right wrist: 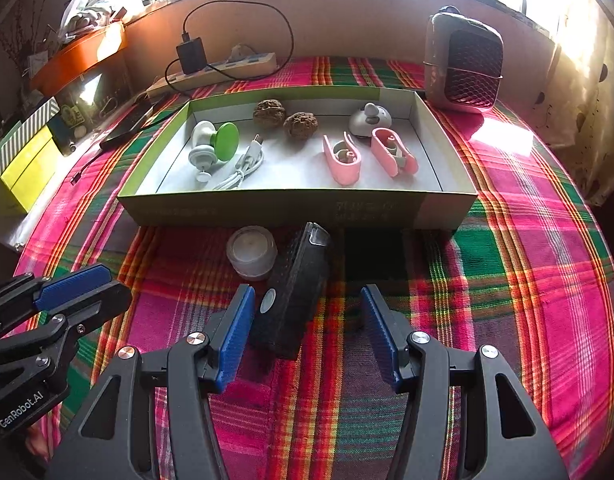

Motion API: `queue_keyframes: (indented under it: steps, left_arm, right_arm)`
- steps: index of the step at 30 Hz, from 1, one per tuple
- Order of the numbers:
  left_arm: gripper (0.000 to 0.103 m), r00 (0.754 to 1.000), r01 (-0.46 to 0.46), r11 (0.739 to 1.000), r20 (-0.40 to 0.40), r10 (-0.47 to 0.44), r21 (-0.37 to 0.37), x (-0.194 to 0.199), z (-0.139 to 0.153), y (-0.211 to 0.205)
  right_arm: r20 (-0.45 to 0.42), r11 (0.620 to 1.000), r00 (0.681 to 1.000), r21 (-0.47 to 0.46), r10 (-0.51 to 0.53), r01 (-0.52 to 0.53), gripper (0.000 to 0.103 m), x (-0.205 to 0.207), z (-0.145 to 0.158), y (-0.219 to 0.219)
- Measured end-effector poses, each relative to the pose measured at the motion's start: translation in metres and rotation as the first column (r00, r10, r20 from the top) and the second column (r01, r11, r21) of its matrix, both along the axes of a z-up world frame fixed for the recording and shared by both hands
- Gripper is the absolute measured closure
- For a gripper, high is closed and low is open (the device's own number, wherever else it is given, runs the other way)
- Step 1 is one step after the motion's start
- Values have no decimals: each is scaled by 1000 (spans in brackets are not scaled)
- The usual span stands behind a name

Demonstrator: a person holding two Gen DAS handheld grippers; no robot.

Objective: Organize objects
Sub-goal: 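Pull both grippers back from the box toward the white jar and black power bank, then lower the left gripper onto the white round jar while the right gripper lowers onto the black power bank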

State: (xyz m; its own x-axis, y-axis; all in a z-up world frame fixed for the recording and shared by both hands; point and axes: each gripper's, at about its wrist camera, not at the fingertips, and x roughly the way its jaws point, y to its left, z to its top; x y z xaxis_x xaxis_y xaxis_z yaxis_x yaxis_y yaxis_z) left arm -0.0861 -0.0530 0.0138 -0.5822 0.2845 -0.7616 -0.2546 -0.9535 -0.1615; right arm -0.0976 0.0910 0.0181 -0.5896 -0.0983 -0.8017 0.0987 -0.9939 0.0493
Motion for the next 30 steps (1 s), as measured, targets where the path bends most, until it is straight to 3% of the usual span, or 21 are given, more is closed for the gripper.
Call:
queue_keyframes:
  steps: [8,16,26,30]
  left_arm:
    - [77,1000,5,1000,15,-5,-3,-7,-2,4]
    - [77,1000,10,1000,30,-10,-11,-15,-4,14]
    - [77,998,41,999,39,-40,-10,-24,-4,37]
    - [71,998,53,999,45,-53,1,-29,-5,47]
  right_arm:
    - [-12,1000,1000,26,1,-1,48,0,-1,3]
    - [-24,1000,1000,29,9,-8,73,-1,0,11]
    - [-33,1000,999,29,12,-11,73,0,0,31]
    - [-33,999,999,35,2,-1,73,0,0,40]
